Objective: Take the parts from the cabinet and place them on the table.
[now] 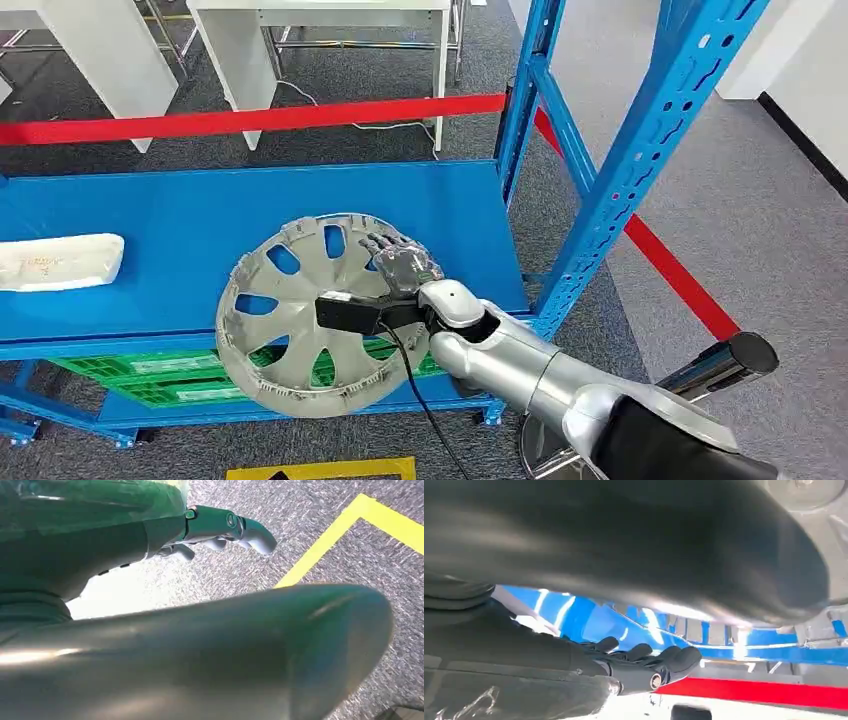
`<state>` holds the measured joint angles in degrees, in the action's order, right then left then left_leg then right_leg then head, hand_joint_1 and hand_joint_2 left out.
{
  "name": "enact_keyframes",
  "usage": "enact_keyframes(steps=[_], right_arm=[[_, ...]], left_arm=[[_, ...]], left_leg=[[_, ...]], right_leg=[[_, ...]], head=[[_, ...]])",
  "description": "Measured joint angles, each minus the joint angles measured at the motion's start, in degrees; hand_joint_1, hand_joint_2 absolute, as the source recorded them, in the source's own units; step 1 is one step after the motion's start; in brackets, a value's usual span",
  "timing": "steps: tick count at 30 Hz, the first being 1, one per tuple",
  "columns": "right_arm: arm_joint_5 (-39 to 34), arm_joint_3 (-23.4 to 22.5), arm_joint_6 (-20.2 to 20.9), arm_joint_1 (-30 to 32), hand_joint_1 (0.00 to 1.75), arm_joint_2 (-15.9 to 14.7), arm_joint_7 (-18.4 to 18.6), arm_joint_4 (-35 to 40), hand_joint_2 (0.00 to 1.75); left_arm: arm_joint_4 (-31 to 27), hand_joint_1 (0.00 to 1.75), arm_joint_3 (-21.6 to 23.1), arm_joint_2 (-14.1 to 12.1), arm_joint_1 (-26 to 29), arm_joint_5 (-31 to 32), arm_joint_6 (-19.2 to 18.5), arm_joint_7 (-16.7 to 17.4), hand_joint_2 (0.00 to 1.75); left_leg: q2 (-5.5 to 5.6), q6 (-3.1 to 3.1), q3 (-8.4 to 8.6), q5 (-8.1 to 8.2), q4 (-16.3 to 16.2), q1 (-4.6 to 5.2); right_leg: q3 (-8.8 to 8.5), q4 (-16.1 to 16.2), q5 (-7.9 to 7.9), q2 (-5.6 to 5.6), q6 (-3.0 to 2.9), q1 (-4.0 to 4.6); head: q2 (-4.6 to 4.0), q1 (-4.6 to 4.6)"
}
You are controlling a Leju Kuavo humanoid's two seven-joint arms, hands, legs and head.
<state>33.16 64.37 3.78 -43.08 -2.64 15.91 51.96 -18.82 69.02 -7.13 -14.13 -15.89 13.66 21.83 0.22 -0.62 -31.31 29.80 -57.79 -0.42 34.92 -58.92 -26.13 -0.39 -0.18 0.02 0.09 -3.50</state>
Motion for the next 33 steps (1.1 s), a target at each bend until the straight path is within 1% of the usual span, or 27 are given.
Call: enact_keyframes(steps=[4, 13, 20, 24, 33], right_arm=[[-2.5, 0.6, 1.7, -0.3, 0.0, 0.2, -0.4, -0.3, 0.0], [-3.0, 2.8, 3.2, -0.9, 0.0, 1.8, -0.3, -0.2, 0.0], [-2.9, 6.0, 5.3, -0.9, 0.0, 3.3, -0.2, 2.1, 0.0], [-2.9, 8.2, 6.6, -1.0, 0.0, 4.2, 0.7, 4.0, 0.0], [-3.0, 12.0, 8.0, -1.7, 0.0, 4.7, 1.0, 6.1, 0.0]], left_arm=[[0.0, 0.0, -0.6, 0.0, -0.1, 1.1, -0.2, 0.0, 0.0], [0.0, 0.0, -1.8, 0.0, 0.0, 2.6, -0.7, 0.1, 0.0], [0.0, 0.0, -2.6, 0.0, 0.0, 3.9, -1.1, 0.3, 0.0], [0.0, 0.0, -3.1, 0.1, 0.1, 4.0, -1.2, 0.2, 0.0], [0.0, 0.0, -4.2, 0.6, 0.3, 4.5, -1.3, -0.1, 0.0]], left_leg=[[0.0, 0.0, 0.0, 0.0, 0.0, 0.0], [0.0, 0.0, -0.01, 0.0, 0.0, 0.0], [-0.01, 0.0, -0.01, 0.0, 0.0, -0.01], [-0.01, 0.0, -0.01, 0.0, 0.0, -0.01], [-0.01, 0.0, -0.01, 0.0, 0.0, 0.0]], right_leg=[[0.0, 0.0, 0.0, 0.0, 0.0, 0.0], [0.0, 0.0, 0.0, -0.01, 0.0, 0.0], [0.0, 0.0, 0.0, -0.01, 0.0, 0.01], [0.0, 0.0, 0.0, -0.01, 0.0, 0.01], [0.0, 0.0, 0.0, -0.01, 0.0, 0.01]], head=[[0.0, 0.0], [0.0, 0.02], [0.0, 0.02], [0.0, 0.0], [0.0, 0.0]])
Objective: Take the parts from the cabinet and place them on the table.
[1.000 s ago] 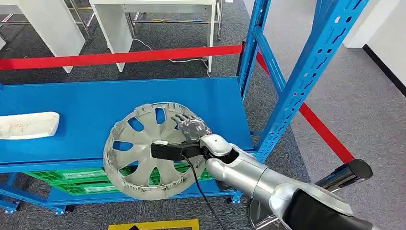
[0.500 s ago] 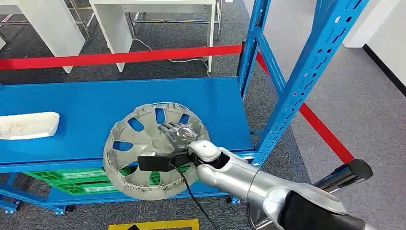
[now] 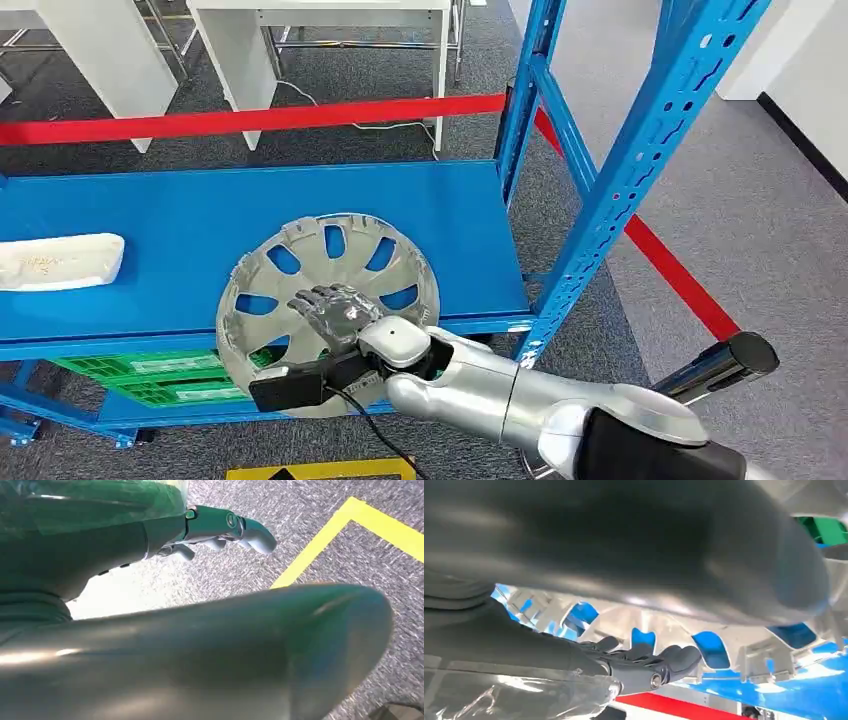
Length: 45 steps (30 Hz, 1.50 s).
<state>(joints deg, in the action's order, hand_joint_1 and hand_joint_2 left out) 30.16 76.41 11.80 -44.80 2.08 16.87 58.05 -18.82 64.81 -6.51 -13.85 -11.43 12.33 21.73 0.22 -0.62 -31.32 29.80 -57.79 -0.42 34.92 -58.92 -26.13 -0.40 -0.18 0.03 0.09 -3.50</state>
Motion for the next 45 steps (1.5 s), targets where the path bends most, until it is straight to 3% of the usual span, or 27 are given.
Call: enact_keyframes(steps=[16, 33, 38, 45], right_arm=[[-0.5, 2.8, 0.1, -2.2, 0.0, 0.2, 0.2, 0.6, 0.0], [-1.4, 2.8, -3.2, -3.8, 0.0, 1.4, -0.2, 0.6, 0.0], [-1.5, 2.3, -5.2, -3.7, 0.0, 0.8, 4.3, 0.0, 0.0], [-2.3, 0.6, -5.5, -3.0, 0.0, -2.5, 9.0, -2.8, 0.0]], left_arm=[[0.0, 0.0, -1.2, 1.3, 0.0, 0.1, 0.1, -0.3, 0.0], [0.0, 0.0, -1.6, 2.1, -0.2, 0.7, -0.3, -0.9, 0.0], [0.0, 0.0, -2.3, 2.3, 0.2, 0.0, 0.2, -1.0, 0.0], [0.1, 0.0, -3.0, 2.3, 1.6, 0.4, 0.2, -0.1, 0.0]], left_leg=[[0.0, 0.0, 0.0, 0.0, 0.0, 0.0], [0.0, 0.0, 0.01, 0.0, 0.0, 0.0], [0.0, 0.0, 0.02, 0.0, 0.0, 0.0], [-0.01, 0.0, 0.02, 0.0, 0.0, 0.01]], right_leg=[[0.0, 0.0, 0.0, -0.01, 0.0, 0.0], [0.0, 0.0, 0.0, -0.01, 0.0, 0.0], [0.01, 0.0, 0.0, -0.01, 0.0, 0.0], [0.0, 0.0, 0.0, -0.02, 0.0, -0.01]], head=[[0.0, 0.02], [0.0, 0.02], [0.0, 0.04], [0.0, 0.02]])
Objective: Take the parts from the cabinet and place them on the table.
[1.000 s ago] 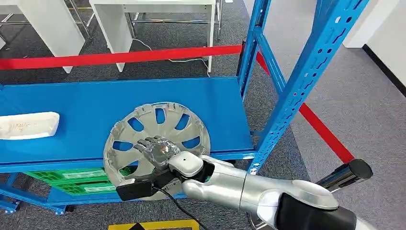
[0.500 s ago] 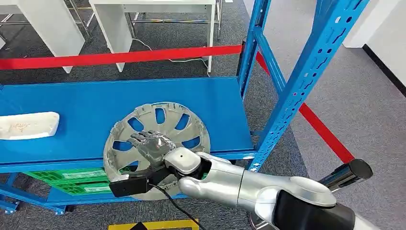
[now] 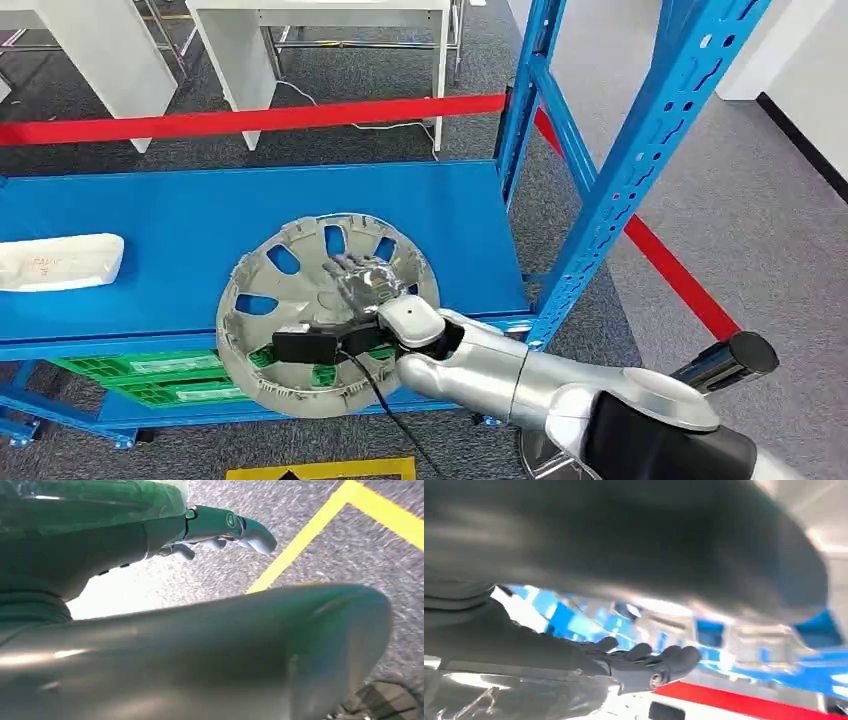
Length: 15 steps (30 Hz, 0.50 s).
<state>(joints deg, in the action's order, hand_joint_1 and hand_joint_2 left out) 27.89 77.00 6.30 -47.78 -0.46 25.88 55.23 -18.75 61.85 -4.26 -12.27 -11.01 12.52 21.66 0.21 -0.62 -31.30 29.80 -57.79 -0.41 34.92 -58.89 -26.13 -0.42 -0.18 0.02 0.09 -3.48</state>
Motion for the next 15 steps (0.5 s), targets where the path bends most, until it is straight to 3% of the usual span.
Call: enact_keyframes(steps=[8, 15], right_arm=[[-1.1, -1.7, 0.9, 1.6, 0.0, -1.7, -0.1, -0.3, 0.0], [-1.2, -2.7, 0.5, 3.8, 0.0, -2.6, 0.8, 2.1, 0.0]], left_arm=[[0.0, 0.0, -0.1, -0.4, 0.1, 1.0, 0.2, 1.2, 0.0], [0.0, 0.0, -2.1, -0.5, 0.0, -1.2, 5.6, -2.3, 0.0]], left_leg=[[0.0, 0.0, 0.01, 0.0, 0.0, -0.01], [0.0, 0.0, 0.02, 0.0, 0.0, -0.01]], right_leg=[[0.01, 0.0, 0.0, -0.01, 0.0, 0.01], [0.0, 0.0, 0.0, -0.02, 0.0, 0.02]], head=[[0.0, 0.0], [0.0, 0.0]])
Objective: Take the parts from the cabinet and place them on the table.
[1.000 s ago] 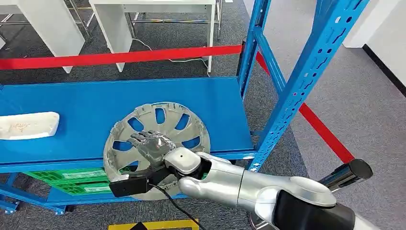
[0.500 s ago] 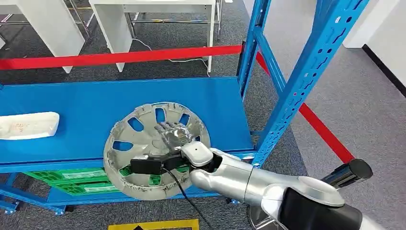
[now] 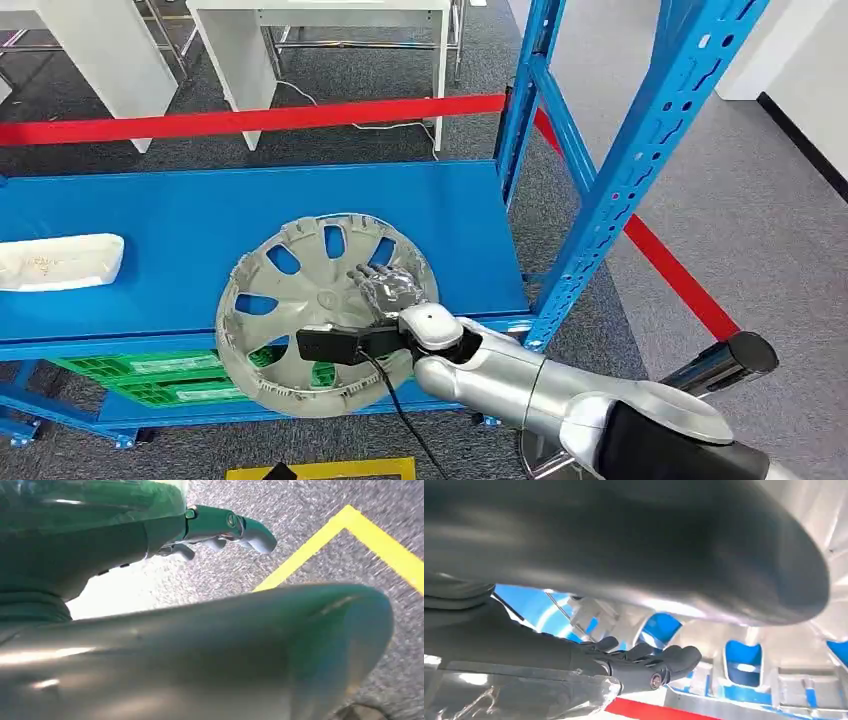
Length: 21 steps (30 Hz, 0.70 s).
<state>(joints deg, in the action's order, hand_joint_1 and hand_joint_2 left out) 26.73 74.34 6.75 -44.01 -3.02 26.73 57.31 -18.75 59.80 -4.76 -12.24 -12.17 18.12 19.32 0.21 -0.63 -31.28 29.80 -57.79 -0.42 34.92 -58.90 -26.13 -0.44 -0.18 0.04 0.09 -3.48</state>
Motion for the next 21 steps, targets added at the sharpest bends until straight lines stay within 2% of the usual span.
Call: enact_keyframes(steps=[3, 6, 9, 21], right_arm=[[0.1, -0.2, -0.1, 0.7, 0.0, -0.7, 0.6, 1.1, 0.0], [0.4, -0.6, -0.4, 1.7, 0.0, -1.7, 1.6, 2.3, 0.0], [0.9, -1.2, -0.5, 2.7, 0.0, -2.8, 2.3, 3.7, 0.0], [1.4, -1.9, -0.2, 4.1, 0.0, -4.4, 2.5, 7.3, 0.0]], left_arm=[[0.0, 0.0, -1.6, 0.0, 0.1, -2.6, 3.2, -2.5, 0.0], [-0.1, 0.0, -3.3, 0.0, 0.5, -4.5, 7.0, -6.8, 0.0], [-0.1, 0.0, -5.0, 0.1, 0.8, -5.4, 8.0, -9.3, 0.0], [-0.1, 0.0, -8.5, 0.3, 1.0, -6.2, 8.3, -10.6, 0.0]], left_leg=[[-0.01, 0.0, 0.0, 0.0, 0.0, 0.0], [-0.01, 0.0, 0.0, 0.0, 0.0, 0.01], [-0.01, 0.0, 0.0, 0.01, 0.0, 0.01], [-0.01, 0.0, 0.0, 0.0, 0.0, 0.0]], right_leg=[[-0.01, 0.0, 0.0, 0.0, 0.0, 0.0], [-0.01, 0.0, 0.0, -0.01, 0.0, -0.01], [0.0, 0.0, 0.0, -0.02, 0.0, -0.01], [0.0, 0.0, 0.0, -0.01, 0.0, -0.01]], head=[[0.0, -0.02], [0.0, -0.02], [0.0, 0.0], [0.0, -0.02]])
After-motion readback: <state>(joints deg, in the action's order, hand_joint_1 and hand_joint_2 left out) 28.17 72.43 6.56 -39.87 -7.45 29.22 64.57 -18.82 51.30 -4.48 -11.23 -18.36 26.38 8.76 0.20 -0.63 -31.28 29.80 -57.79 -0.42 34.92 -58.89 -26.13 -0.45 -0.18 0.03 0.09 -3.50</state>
